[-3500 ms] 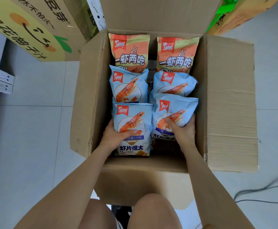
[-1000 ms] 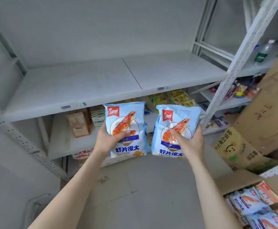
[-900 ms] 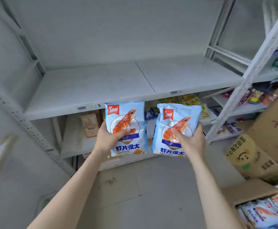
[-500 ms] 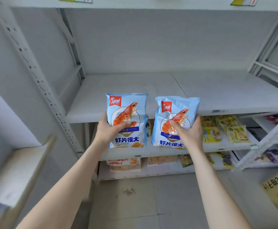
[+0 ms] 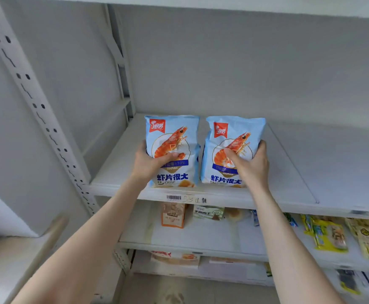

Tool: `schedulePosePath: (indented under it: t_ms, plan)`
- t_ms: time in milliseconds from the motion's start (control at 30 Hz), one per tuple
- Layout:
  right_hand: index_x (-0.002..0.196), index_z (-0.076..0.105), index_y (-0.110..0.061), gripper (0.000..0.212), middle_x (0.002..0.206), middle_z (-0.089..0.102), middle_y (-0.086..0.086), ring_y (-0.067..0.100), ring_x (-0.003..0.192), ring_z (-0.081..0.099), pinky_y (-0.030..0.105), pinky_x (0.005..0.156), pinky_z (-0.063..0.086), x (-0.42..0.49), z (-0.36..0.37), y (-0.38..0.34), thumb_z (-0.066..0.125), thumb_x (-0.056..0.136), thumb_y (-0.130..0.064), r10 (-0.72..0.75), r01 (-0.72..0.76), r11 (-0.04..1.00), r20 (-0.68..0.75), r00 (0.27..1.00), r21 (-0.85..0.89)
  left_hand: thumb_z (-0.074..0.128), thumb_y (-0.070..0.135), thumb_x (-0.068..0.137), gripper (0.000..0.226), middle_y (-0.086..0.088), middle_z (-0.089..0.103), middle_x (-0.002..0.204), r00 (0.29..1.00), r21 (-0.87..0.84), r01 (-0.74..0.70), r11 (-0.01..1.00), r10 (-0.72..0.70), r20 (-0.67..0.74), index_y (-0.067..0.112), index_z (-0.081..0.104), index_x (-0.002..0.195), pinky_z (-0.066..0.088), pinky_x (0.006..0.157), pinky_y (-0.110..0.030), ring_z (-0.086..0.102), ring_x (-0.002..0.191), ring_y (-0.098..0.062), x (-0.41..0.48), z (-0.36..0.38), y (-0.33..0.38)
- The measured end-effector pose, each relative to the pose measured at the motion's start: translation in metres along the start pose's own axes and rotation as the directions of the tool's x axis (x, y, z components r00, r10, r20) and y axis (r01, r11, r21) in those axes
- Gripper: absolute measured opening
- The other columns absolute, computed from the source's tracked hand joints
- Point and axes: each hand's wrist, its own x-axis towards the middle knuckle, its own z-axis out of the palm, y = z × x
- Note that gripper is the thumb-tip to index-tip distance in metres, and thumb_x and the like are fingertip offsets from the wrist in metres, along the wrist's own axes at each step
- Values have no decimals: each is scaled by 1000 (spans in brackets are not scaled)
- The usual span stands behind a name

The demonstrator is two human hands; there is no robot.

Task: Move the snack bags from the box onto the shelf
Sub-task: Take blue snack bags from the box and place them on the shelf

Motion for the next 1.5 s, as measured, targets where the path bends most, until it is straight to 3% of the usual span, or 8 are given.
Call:
schedulePosePath:
  t_ms: [267, 567, 800, 967, 1100, 1267, 1400, 1500]
  plan:
    - [105, 49, -22, 51, 86, 59, -20, -10, 75, 55, 15, 60, 40, 90, 107, -4, 84, 69, -34, 22, -22, 998, 10, 1000, 51, 96, 30, 52, 81, 1, 72, 105, 999, 27, -30, 999, 31, -12, 20, 55, 122, 62, 64, -33, 74, 81, -14, 134, -18, 3]
    - [107, 49, -19, 52, 86, 57, -19, -5, 75, 54, 11, 57, 36, 169, 195, 2, 83, 71, -34, -50, 49, 994, 2, 999, 100, 97, 29, 50, 78, 4, 73, 101, 989, 48, -134, 990, 137, -60, 19, 59, 118, 61, 63, -30, 73, 80, -10, 255, -27, -10]
    - [118, 46, -20, 63, 89, 57, -21, -3, 80, 57, 16, 65, 42, 224, 241, 14, 83, 70, -35, -119, 121, 981, -22, 993, 153, 94, 22, 58, 62, 2, 73, 92, 986, -3, -153, 988, 153, -67, 16, 63, 112, 57, 53, -26, 73, 71, -11, 318, -18, -21]
    - [119, 45, -23, 67, 101, 63, -12, 13, 95, 63, 32, 84, 51, 261, 277, 17, 81, 67, -46, -184, 188, 972, -40, 982, 140, 94, 27, 56, 79, 0, 71, 103, 973, -21, -201, 979, 198, -120, 15, 53, 122, 60, 60, -32, 73, 82, -16, 366, -20, -26]
    - [122, 44, -22, 65, 96, 59, -16, 8, 87, 60, 26, 78, 48, 282, 305, 23, 80, 72, -43, -223, 227, 957, -42, 974, 181, 94, 28, 58, 78, 3, 67, 99, 963, -12, -227, 974, 223, -153, 22, 45, 119, 61, 58, -33, 72, 81, -16, 397, -22, -27]
    - [129, 41, -21, 69, 102, 60, -9, 13, 91, 59, 31, 82, 48, 298, 338, 43, 79, 75, -43, -228, 232, 955, -43, 973, 183, 85, 23, 74, 55, 13, 61, 88, 962, 14, -237, 971, 237, -136, 24, 47, 114, 52, 46, -18, 65, 71, -5, 427, -18, -51]
    - [130, 40, -21, 67, 103, 60, -10, 13, 93, 61, 29, 83, 49, 309, 349, 47, 76, 78, -42, -215, 213, 958, -14, 977, 191, 83, 34, 74, 48, 4, 70, 102, 970, -28, -201, 979, 195, -143, 28, 55, 112, 61, 65, -32, 72, 83, -14, 444, -16, -68]
    - [128, 40, -22, 64, 95, 59, -14, 14, 92, 62, 30, 81, 50, 317, 352, 46, 75, 78, -44, -190, 184, 968, 18, 982, 171, 81, 38, 76, 55, 5, 70, 102, 965, 17, -228, 974, 228, -130, 25, 54, 121, 59, 61, -26, 72, 83, -11, 451, -12, -71]
